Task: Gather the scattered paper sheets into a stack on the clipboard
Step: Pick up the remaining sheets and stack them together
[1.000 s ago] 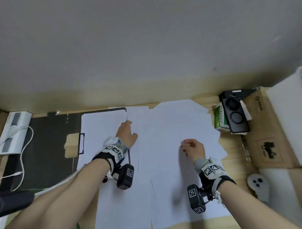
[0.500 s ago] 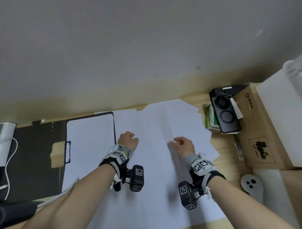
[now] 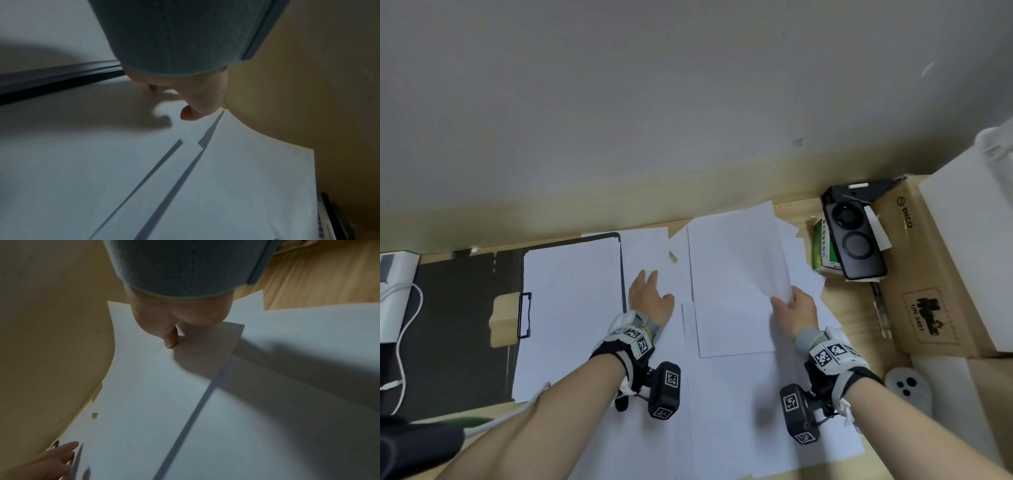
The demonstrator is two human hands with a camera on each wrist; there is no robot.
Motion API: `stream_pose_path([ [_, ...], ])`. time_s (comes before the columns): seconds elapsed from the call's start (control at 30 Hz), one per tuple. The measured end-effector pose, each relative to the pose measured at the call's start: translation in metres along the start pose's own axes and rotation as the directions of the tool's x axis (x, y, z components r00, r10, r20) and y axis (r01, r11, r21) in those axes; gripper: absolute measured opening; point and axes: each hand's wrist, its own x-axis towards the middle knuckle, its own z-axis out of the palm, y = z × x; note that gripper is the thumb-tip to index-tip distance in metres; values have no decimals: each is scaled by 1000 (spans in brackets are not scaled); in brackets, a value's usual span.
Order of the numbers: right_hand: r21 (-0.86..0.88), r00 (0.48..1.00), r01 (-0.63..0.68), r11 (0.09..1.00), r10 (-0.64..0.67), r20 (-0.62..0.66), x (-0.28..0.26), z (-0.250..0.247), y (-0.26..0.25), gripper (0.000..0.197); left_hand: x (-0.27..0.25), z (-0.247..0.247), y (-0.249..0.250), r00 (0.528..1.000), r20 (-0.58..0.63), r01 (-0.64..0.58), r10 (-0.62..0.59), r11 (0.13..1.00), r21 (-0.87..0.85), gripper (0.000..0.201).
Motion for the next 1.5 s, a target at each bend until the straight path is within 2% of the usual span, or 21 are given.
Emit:
stream_pose_path([
  [0.13, 43, 1000, -14, 999, 14, 9, -7, -11, 15, 7, -13, 9, 5, 978, 196, -78, 78, 997, -6, 67],
  [0.33, 79, 1000, -28, 997, 29, -6, -17, -16, 28, 6, -22, 21, 21, 941, 314, -110, 130, 991, -79, 70],
  [0.43, 116, 997, -48, 992, 53, -47, -18, -17, 32, 9, -24, 22, 31, 906, 383, -121, 182, 976, -179, 72],
  [0.53, 180, 996, -27, 983, 41, -75, -15, -16, 30, 9, -24, 17, 37, 879, 406, -89, 250, 923, -375, 72],
  [0.57, 198, 997, -11, 980, 27, -77, -14, -16, 28, 10, -26, 14, 38, 878, 391, -88, 275, 896, -435, 71],
  [0.63, 228, 997, 25, 973, -6, -80, -13, -13, 20, 14, -26, 10, 34, 908, 311, -104, 280, 871, -480, 68],
  [0.73, 253, 995, 77, 964, -59, -80, -11, -7, 1, 21, -25, 2, 23, 977, 115, -103, 178, 873, -476, 57],
  [0.8, 250, 994, 107, 962, -94, -61, -6, 3, -14, 24, -23, -6, 12, 994, 29, -78, 104, 879, -470, 54],
  [0.87, 250, 991, 130, 960, -129, -18, -1, 15, -29, 30, -23, -13, 1, 999, 20, -30, 43, 903, -429, 52],
  [0.93, 255, 986, 151, 955, -164, 31, 2, 29, -40, 33, -24, -15, -9, 997, 76, 33, 0, 902, -431, 48],
  [1.03, 309, 980, 145, 940, -180, 86, 0, 40, -49, 30, -25, -11, -24, 987, 148, 136, -63, 818, -559, 41],
  [1.17, 309, 975, 186, 933, -214, 61, -4, 40, -40, 40, -18, -10, -41, 987, 33, 146, -159, 780, -608, 31],
  [1.23, 342, 982, 182, 922, -191, -7, -5, 32, -32, 30, -15, -14, -38, 982, -33, 127, -185, 782, -611, 22],
  [1.33, 471, 995, 80, 878, -46, -84, -3, 15, -24, 27, -9, -25, -32, 971, -88, 124, -222, 785, -607, 15],
  [1.4, 473, 1000, 14, 881, -1, -29, -3, 7, -18, 27, -4, -31, -29, 964, -116, 136, -240, 818, -559, 19],
  [1.47, 341, 997, -54, 939, 31, 71, 1, 10, -9, 18, -1, -35, -28, 961, -111, 157, -253, 831, -533, 11],
  [1.5, 244, 991, -81, 966, 52, 122, 1, 13, -6, 12, -2, -35, -28, 963, -90, 171, -255, 831, -530, 19],
])
